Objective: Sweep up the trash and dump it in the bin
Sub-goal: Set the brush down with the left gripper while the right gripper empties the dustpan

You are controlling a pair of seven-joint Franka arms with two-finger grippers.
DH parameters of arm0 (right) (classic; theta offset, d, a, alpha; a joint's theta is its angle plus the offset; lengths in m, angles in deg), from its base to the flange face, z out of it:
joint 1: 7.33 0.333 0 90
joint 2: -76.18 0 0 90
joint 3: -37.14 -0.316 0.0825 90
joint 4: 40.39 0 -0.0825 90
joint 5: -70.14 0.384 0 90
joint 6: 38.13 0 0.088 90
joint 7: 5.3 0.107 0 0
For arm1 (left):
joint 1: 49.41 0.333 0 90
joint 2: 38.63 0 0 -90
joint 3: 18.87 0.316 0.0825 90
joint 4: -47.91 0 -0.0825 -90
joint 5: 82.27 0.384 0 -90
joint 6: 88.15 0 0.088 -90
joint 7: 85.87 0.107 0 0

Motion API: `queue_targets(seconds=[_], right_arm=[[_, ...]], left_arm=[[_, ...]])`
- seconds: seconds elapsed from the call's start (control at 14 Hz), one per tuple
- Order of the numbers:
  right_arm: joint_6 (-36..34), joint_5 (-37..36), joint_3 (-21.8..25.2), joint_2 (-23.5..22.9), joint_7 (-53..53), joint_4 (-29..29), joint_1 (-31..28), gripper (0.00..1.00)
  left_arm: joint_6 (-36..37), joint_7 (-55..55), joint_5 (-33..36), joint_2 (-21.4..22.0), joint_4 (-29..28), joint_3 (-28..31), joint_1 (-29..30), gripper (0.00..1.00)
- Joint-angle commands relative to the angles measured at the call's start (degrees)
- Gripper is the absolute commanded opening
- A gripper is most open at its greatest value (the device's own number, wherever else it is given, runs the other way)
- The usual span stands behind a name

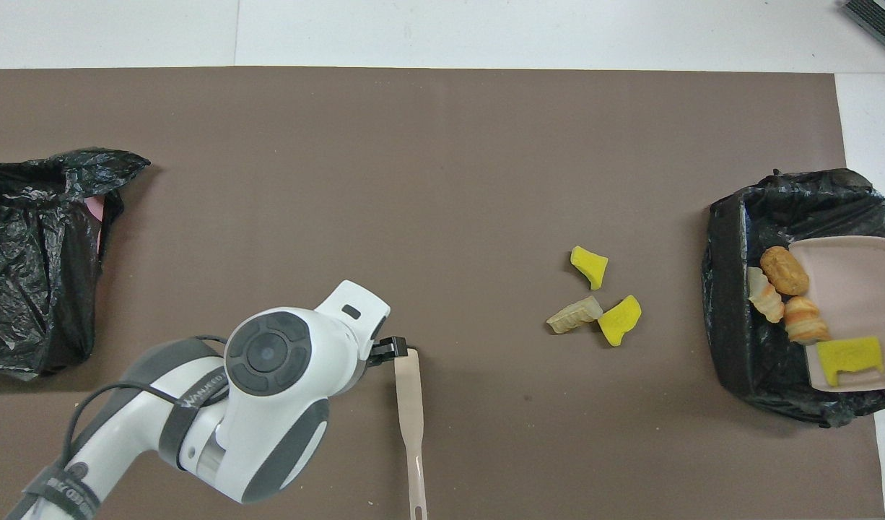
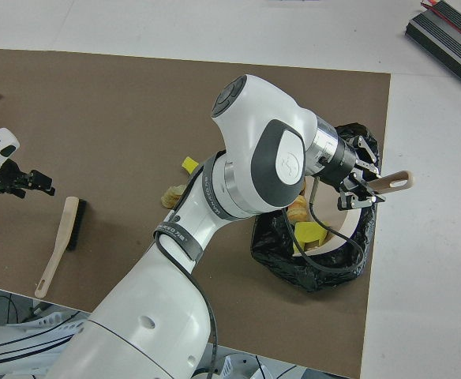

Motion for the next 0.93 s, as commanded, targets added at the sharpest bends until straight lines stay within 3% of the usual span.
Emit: queue_targets(seconds=[0.0, 0.29, 0.5, 0.72, 0.86], right_arm=[[0.4, -1.9, 0.0, 2.1, -1.4, 1.5, 0.2, 0.0], [-3.5, -2.4, -1.3, 3.6, -0.4, 1.0, 0.3, 0.0], [-5.0, -7.9, -2.0, 4.0, 1.7, 1.0, 1.2, 0.0], [-6.7, -8.2, -2.2, 4.1, 2.2, 1.1, 3.4, 0.0], [-12.4, -8.5, -2.2, 4.4, 4.1, 0.2, 5.4, 0.0]], left_arm=[[1.0, 8.3, 1.0, -1.3, 4.5, -0.5, 6.5, 1.0], [10.1, 21.6, 1.0, -2.6, 15.0, -0.6, 15.4, 1.0], [14.9, 25.9, 1.0, -3.2, 20.5, -0.6, 18.3, 1.0], [21.4, 29.7, 1.4, -3.0, 25.6, -0.5, 21.4, 1.0], [25.2, 35.5, 1.9, -3.0, 28.7, -0.5, 23.7, 1.0]])
